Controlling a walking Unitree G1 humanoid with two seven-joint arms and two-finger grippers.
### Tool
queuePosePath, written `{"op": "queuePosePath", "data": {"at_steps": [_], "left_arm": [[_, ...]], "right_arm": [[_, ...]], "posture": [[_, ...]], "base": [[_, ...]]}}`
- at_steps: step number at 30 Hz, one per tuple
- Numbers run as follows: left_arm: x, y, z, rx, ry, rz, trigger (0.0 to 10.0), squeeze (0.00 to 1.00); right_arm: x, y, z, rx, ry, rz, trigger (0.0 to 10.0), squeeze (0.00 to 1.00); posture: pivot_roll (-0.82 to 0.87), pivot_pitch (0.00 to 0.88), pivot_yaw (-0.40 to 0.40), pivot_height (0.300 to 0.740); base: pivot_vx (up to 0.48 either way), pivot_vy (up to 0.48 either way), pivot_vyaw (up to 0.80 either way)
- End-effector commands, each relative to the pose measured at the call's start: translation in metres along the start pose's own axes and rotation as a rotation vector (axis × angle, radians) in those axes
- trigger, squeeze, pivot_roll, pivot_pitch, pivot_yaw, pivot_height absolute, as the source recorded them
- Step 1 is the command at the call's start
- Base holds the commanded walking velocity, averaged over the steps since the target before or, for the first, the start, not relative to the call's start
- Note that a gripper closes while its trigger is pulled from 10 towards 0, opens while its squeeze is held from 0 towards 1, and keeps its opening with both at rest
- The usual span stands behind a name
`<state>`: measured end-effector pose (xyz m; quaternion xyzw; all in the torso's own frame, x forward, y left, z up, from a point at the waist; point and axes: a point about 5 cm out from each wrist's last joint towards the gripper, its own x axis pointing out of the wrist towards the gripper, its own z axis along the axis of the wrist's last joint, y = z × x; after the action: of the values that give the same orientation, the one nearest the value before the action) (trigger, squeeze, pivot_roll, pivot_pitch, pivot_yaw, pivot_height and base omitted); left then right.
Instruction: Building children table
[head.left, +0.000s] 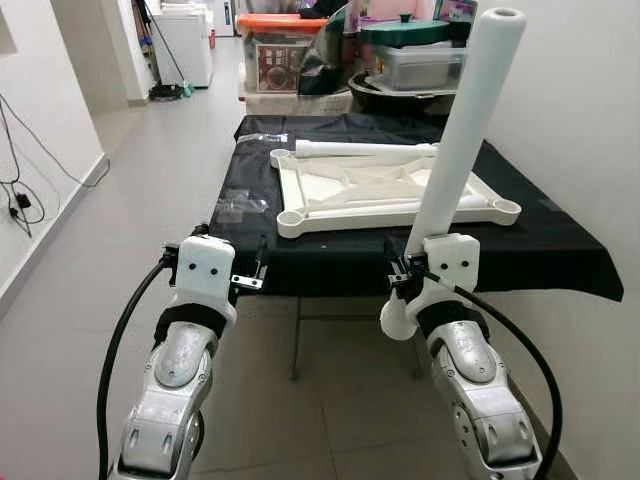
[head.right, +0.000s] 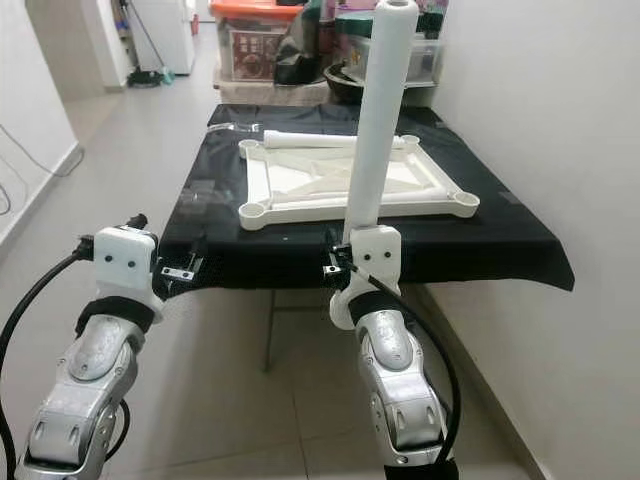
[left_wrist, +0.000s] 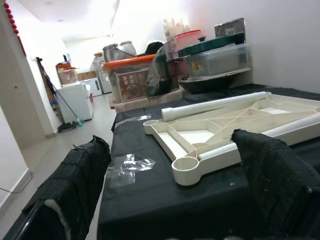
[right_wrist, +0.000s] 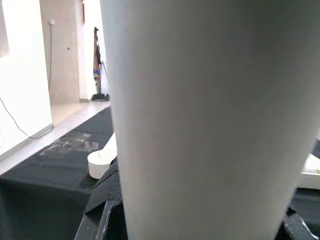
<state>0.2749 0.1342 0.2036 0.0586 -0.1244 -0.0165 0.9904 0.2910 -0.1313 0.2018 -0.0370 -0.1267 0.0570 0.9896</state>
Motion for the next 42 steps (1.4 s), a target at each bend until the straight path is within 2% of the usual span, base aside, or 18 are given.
{"op": "queuePosePath", "data": {"at_steps": [1,17,34,37,39,42], "left_arm": [[-0.001,-0.002,-0.001,0.023,0.004,0.001,10.0,0.00],[-0.004,-0.006,-0.006,0.025,0.021,-0.010,10.0,0.00],[-0.007,-0.005,-0.008,0.031,0.027,-0.007,10.0,0.00],[-0.007,-0.003,-0.010,0.005,0.038,0.009,10.0,0.00],[-0.011,-0.004,-0.016,-0.001,0.061,-0.017,10.0,0.00],[-0.015,-0.006,-0.019,-0.004,0.073,-0.035,10.0,0.00]], "right_arm": [[0.003,-0.001,0.002,0.012,-0.012,0.000,10.0,0.00],[0.011,-0.004,0.010,0.014,-0.051,-0.002,10.0,0.00],[0.021,-0.015,0.031,0.022,-0.141,-0.041,10.0,0.00],[0.029,-0.024,0.037,0.056,-0.157,-0.042,10.0,0.00],[0.040,-0.029,0.038,0.072,-0.156,0.018,10.0,0.00],[0.048,-0.030,0.035,0.076,-0.144,0.073,10.0,0.00]], "posture": [[0.02,0.049,-0.033,0.740],[0.02,0.035,-0.041,0.740],[0.01,0.034,-0.043,0.740],[0.01,0.043,-0.044,0.740],[0.02,0.051,-0.050,0.740],[0.02,0.056,-0.049,0.740]], "base": [[0.341,0.000,0.00],[0.340,0.000,0.00],[0.340,0.000,0.00],[0.096,0.000,0.00],[0.000,0.000,0.00],[0.000,0.000,0.00]]}}
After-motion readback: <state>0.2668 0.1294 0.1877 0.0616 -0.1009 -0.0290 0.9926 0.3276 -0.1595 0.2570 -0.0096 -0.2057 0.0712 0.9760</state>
